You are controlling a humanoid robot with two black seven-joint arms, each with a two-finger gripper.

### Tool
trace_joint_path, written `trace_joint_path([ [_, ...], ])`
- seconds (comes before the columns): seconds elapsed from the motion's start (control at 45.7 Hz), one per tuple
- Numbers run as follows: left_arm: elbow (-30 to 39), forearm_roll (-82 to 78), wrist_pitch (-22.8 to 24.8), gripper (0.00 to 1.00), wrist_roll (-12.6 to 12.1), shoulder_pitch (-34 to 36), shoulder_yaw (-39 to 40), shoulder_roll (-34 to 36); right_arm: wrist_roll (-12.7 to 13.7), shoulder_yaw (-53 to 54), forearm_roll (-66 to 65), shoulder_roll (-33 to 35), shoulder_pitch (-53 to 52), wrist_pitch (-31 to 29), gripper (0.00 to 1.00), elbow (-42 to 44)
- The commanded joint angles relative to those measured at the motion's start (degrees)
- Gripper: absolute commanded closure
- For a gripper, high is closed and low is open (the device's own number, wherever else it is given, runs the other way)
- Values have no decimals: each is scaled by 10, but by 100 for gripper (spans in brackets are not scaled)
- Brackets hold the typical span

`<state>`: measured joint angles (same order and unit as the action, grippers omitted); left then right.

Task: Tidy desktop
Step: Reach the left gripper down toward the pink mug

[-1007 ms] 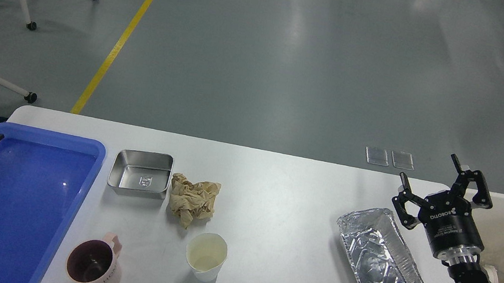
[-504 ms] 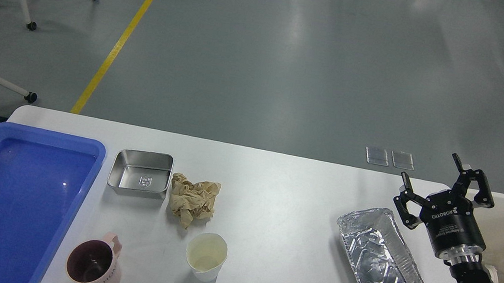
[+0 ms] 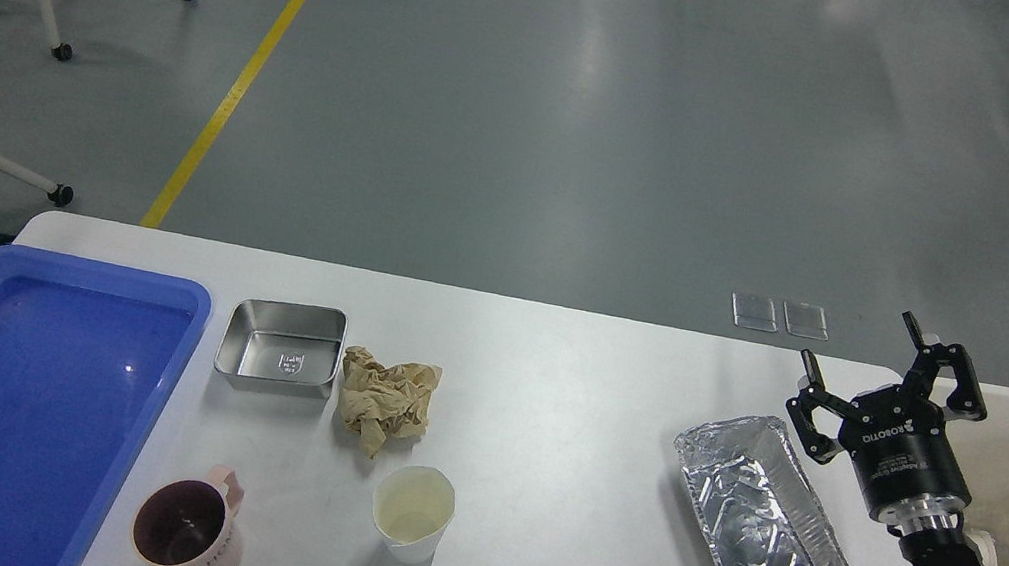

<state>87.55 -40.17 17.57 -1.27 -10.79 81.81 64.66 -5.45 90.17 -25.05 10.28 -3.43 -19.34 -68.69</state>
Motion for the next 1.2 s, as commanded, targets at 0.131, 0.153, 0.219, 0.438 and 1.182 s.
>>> trace_joint_path([
  [0.131,-9,-22,11,2,87,-32,3,38,0,-1,-2,0,3,0,0,1],
  [0.153,-11,-27,11,2,100,-34,3,40,0,-1,-3,0,3,0,0,1],
  [0.219,-14,-47,11,2,141,-38,-3,40,0,-1,-11,-1,3,0,0,1],
  [0.438,-14,-89,11,2,174,-53,-74,32,0,-3,-16,-2,4,0,0,1],
  [1.182,24,-168,35,2,167,25,-218,21,0,-4,-30,-4,5,0,0,1],
])
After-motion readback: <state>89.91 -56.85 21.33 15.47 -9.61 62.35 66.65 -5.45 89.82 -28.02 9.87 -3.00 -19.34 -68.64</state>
